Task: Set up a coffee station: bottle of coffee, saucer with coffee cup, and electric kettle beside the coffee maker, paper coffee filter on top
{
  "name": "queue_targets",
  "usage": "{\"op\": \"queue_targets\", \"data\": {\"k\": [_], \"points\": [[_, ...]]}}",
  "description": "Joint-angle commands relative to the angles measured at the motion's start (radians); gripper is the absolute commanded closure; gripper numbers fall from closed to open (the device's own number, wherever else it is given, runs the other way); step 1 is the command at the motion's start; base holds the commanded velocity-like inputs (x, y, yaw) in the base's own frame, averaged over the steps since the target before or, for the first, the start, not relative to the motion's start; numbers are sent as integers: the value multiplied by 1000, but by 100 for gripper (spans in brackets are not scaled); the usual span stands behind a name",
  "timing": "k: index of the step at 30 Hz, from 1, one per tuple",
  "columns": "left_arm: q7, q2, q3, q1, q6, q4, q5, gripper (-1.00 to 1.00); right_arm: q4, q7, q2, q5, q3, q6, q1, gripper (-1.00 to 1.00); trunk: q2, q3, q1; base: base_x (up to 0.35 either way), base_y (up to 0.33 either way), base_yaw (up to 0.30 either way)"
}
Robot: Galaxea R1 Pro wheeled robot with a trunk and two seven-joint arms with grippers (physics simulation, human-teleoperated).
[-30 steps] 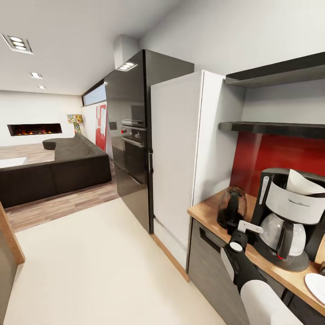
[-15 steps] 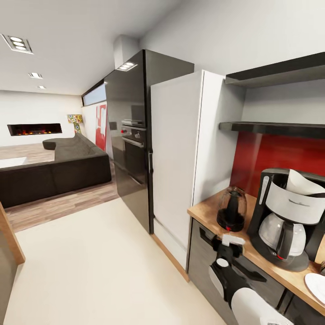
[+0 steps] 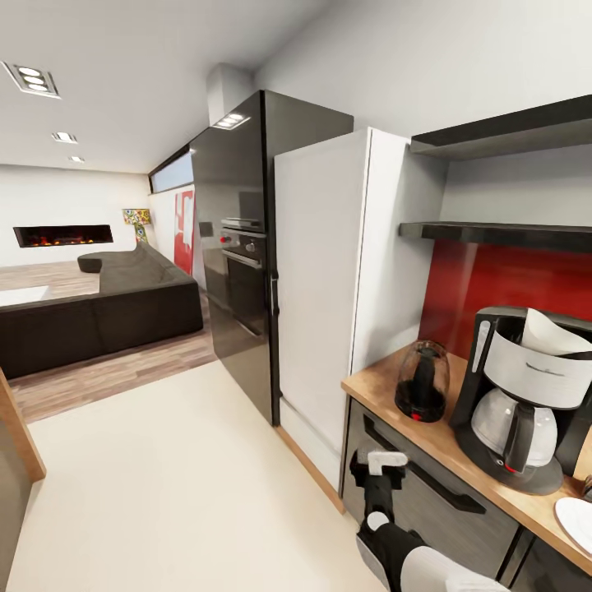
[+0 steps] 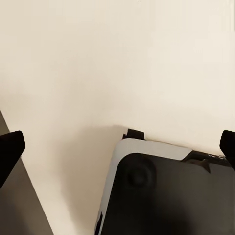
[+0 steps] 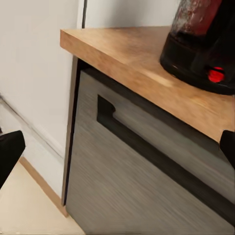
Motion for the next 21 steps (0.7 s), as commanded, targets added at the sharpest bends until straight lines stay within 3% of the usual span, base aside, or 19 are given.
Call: {"op": "queue_targets", "data": {"k": [1, 6, 10, 12, 16, 21], "points": [[0, 1, 1, 0, -2, -8, 7, -100, 13, -3, 2, 21, -7, -4, -1, -100, -1, 0, 0, 0, 0, 0], [2, 5, 0, 0, 0, -47, 4, -100, 50, 50, 2, 51, -7, -7, 0, -100, -1, 0, 0, 0, 0, 0], [1, 8, -1, 0, 2, -84, 0, -100, 75, 163, -8, 59, -8, -6, 0, -100, -1, 0, 0, 0, 0, 0], [1, 7, -2, 0, 2, -105, -13, -100, 81, 217, -26, 60, -8, -4, 0, -100, -1, 0, 0, 0, 0, 0], [1, 0, -1, 0, -1, -162, -85, -100, 84, 300, -93, 59, -8, 2, 17, -100, -1, 0, 0, 0, 0, 0], [0, -7, -1, 0, -1, -219, -104, -100, 85, 312, -105, 59, -8, 4, 37, -100, -1, 0, 0, 0, 0, 0]]}}
